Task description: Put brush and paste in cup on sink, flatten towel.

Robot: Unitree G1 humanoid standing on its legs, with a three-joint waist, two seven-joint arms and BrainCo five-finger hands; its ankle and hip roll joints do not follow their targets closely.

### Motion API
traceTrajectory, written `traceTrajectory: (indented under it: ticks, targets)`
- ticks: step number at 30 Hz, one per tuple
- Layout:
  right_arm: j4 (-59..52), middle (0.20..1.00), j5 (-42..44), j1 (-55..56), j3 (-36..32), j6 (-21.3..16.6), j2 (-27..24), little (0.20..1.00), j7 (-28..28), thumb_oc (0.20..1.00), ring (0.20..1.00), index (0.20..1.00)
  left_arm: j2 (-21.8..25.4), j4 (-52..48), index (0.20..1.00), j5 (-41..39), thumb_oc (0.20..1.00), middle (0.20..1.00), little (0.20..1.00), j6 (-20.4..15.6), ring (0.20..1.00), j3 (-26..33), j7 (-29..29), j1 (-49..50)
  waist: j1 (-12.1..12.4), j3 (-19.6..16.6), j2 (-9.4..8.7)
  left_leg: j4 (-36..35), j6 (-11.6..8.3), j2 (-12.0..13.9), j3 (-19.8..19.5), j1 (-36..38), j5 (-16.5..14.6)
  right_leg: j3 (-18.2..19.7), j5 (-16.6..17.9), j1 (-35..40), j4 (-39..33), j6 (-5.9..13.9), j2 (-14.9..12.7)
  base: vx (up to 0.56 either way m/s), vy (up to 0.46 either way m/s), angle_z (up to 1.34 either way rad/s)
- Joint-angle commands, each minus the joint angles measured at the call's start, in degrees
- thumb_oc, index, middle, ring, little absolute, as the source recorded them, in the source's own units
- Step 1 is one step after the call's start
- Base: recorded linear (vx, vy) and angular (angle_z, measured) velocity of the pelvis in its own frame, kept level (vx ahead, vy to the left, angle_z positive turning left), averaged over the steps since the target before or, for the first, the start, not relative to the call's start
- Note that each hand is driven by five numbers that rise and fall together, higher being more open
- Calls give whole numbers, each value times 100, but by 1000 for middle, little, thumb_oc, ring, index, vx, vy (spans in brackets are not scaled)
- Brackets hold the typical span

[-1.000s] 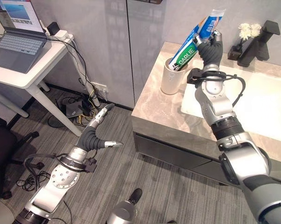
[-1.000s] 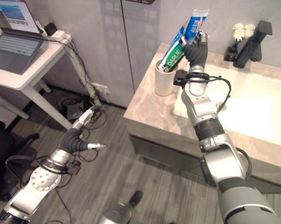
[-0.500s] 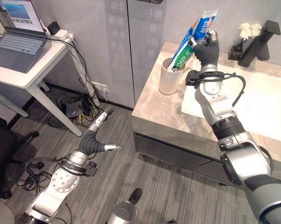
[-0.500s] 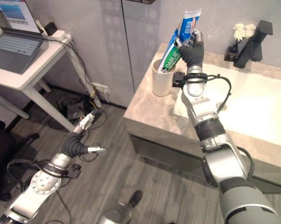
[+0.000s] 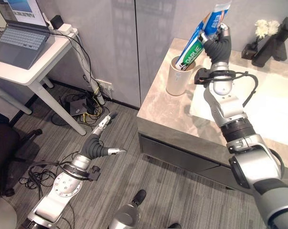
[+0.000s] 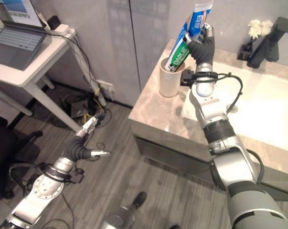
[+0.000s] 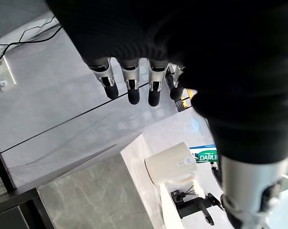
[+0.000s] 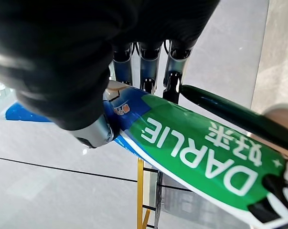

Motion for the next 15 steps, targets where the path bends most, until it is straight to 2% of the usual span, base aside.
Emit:
traceTrajectory:
  ticks: [1, 5, 6, 7, 9, 10, 13, 14, 15]
  targets:
    - [-204, 200, -79, 33, 251, -32, -153, 200, -4, 200, 200, 200, 250, -390, 1000, 44, 1000, 1000, 1000, -218, 1000, 223, 9, -145, 149, 97, -411, 48, 52, 36, 37, -129, -847, 405, -400, 222, 7, 326, -407, 0, 0, 0]
    - [-167, 200, -59, 25, 246, -16, -124, 200, -18, 200, 200, 200, 260, -384, 1000, 65, 1000, 1000, 1000, -206, 1000, 278, 29, -149, 157, 134, -432, 48, 70, 17, 57, -143, -854, 423, -381, 199, 12, 328, -427, -22, 20, 0]
    - [-139, 200, -53, 7, 243, -16, -117, 200, -28, 200, 200, 200, 262, -390, 1000, 63, 1000, 1000, 1000, -213, 1000, 292, 36, -142, 174, 165, -403, 48, 102, -19, 67, -196, -714, 350, -241, 135, 31, 320, -468, 0, 0, 0]
    - [-121, 200, -45, -6, 255, -9, -97, 200, -25, 200, 200, 200, 252, -386, 1000, 62, 1000, 1000, 1000, -207, 1000, 303, 45, -129, 153, 150, -437, 48, 70, 15, 75, -146, -852, 430, -368, 188, 14, 330, -437, 0, 0, 0]
    - [-88, 200, -32, -59, 265, -3, -66, 200, -36, 200, 200, 200, 251, -385, 1000, 67, 1000, 1000, 1000, -211, 1000, 337, 64, -123, 129, 159, -442, 48, 76, 12, 92, -150, -844, 457, -339, 169, 14, 333, -452, -9, 9, 1]
    - [-81, 200, -33, -64, 262, -4, -64, 200, -38, 200, 200, 200, 256, -390, 1000, 67, 1000, 1000, 1000, -215, 1000, 340, 63, -120, 146, 185, -412, 48, 103, -15, 99, -191, -720, 390, -222, 114, 36, 318, -483, -83, 61, 2]
    - [8, 200, -35, -122, 301, 8, 11, 200, -40, 200, 200, 200, 238, -388, 1000, 68, 1000, 1000, 1000, -211, 1000, 387, 93, -94, 95, 191, -412, 48, 105, 5, 146, -163, -725, 435, -199, 103, 41, 313, -492, 2, 1, -1]
    - [8, 200, -33, -125, 307, 8, 15, 200, -37, 200, 200, 200, 234, -384, 1000, 69, 1000, 1000, 1000, -208, 1000, 391, 95, -93, 79, 168, -442, 48, 76, 37, 143, -114, -857, 506, -322, 163, 18, 326, -458, 0, 0, 0]
    - [19, 200, -43, -131, 317, 14, 29, 200, -39, 200, 200, 200, 232, -390, 1000, 69, 1000, 1000, 1000, -212, 1000, 397, 104, -88, 82, 198, -408, 48, 104, 11, 154, -152, -730, 451, -195, 102, 44, 312, -492, 0, 0, 0]
